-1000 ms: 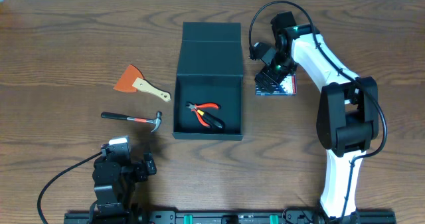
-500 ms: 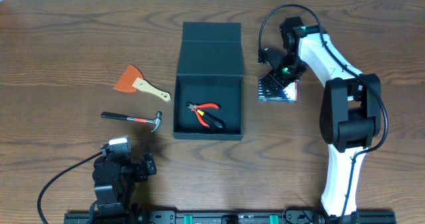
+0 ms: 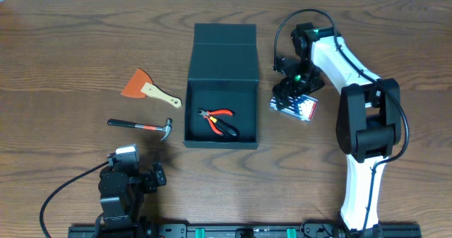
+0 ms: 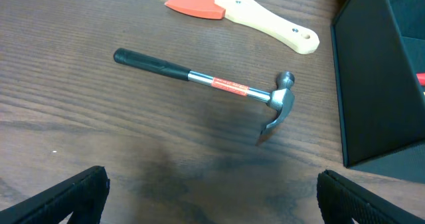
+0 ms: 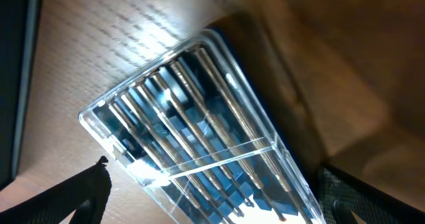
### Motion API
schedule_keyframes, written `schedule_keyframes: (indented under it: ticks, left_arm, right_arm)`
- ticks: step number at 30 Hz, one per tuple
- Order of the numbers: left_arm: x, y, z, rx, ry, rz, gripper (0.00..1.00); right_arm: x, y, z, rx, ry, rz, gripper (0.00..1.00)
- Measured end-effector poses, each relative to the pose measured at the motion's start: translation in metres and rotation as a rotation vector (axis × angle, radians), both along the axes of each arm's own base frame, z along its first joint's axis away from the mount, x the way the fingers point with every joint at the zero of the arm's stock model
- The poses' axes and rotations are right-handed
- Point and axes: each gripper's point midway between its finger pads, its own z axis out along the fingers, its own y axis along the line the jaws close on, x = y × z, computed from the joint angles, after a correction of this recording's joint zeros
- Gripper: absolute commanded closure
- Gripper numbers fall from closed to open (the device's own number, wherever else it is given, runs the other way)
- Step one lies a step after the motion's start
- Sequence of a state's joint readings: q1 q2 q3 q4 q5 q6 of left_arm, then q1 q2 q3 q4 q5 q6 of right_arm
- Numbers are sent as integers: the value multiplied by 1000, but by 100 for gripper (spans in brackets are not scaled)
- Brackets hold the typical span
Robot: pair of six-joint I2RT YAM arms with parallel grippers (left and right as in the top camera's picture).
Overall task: Pack container
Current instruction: 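Grasp the clear screwdriver case with the right gripper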
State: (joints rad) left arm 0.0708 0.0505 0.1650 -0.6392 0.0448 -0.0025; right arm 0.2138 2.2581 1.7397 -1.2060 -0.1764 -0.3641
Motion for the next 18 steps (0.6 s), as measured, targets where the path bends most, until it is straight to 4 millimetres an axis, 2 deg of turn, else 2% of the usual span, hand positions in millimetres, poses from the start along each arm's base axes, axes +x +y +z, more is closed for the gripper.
schedule_keyframes:
  ticks: [7,12,18]
  left_arm:
    - [0,0,0,0,0,0,1]
    - [0,0,0,0,0,0,1]
    - [0,0,0,0,0,0,1]
  right_arm:
    - [-13,8,13,-46,8,43,1]
    - [-13,3,26,-100,-27,102,1]
    - [-11,-3,26,-129,-42,154,1]
